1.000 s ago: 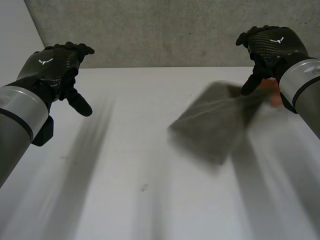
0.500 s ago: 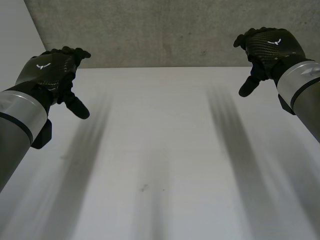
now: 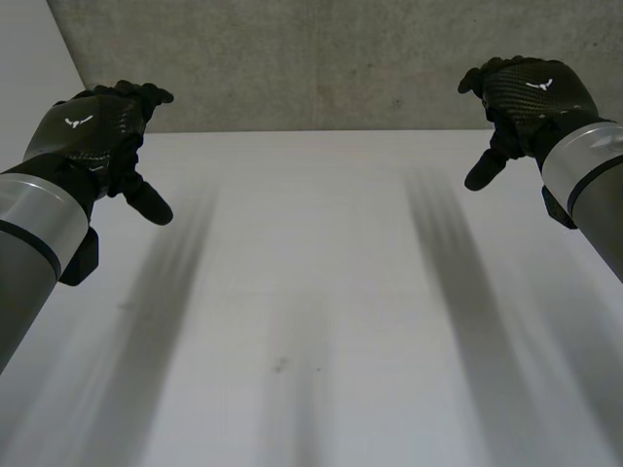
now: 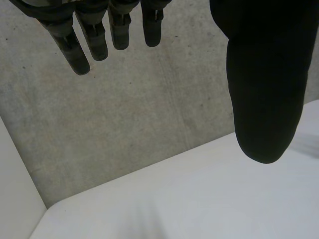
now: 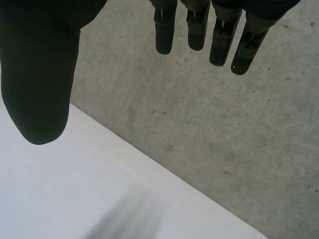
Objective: Fold the towel.
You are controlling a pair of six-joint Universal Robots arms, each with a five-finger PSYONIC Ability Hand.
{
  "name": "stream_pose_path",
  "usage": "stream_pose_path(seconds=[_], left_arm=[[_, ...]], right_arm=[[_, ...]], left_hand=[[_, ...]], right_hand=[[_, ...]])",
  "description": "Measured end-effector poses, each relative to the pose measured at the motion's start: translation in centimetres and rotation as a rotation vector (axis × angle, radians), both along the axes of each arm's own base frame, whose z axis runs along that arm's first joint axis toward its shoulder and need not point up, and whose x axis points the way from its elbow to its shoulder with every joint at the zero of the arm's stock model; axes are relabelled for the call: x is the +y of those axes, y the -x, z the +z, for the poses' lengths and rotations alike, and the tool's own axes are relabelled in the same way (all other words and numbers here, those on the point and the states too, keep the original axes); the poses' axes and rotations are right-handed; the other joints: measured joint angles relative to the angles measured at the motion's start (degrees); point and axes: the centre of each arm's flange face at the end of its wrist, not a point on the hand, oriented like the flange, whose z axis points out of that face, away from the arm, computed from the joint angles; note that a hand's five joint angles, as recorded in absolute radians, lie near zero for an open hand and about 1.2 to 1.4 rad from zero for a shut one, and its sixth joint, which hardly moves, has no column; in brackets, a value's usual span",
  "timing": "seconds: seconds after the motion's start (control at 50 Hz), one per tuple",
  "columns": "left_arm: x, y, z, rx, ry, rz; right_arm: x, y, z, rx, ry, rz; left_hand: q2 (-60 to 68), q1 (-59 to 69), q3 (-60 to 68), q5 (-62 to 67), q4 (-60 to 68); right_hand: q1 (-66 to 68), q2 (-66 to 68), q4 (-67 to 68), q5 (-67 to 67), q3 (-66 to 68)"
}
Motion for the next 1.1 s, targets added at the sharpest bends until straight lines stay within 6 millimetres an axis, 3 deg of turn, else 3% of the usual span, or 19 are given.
stream_pose_path(seconds=[0.32,1.1], left_arm=[[0.0,0.1,-0.3,-0.002,0.005,-0.001],[-0.2,0.1,-0.6,-0.007,0.0,-0.002]], right_arm=[[0.5,0.6,1.6,-0.126,0.108,-0.008],[0.9,0.1,1.1,-0.037,0.107,0.015]], left_hand=[[0.0,0.0,0.0,0.0,0.0],[0.0,0.0,0.0,0.0,0.0]], right_hand=[[0.0,0.0,0.0,0.0,0.0],[0.0,0.0,0.0,0.0,0.0]])
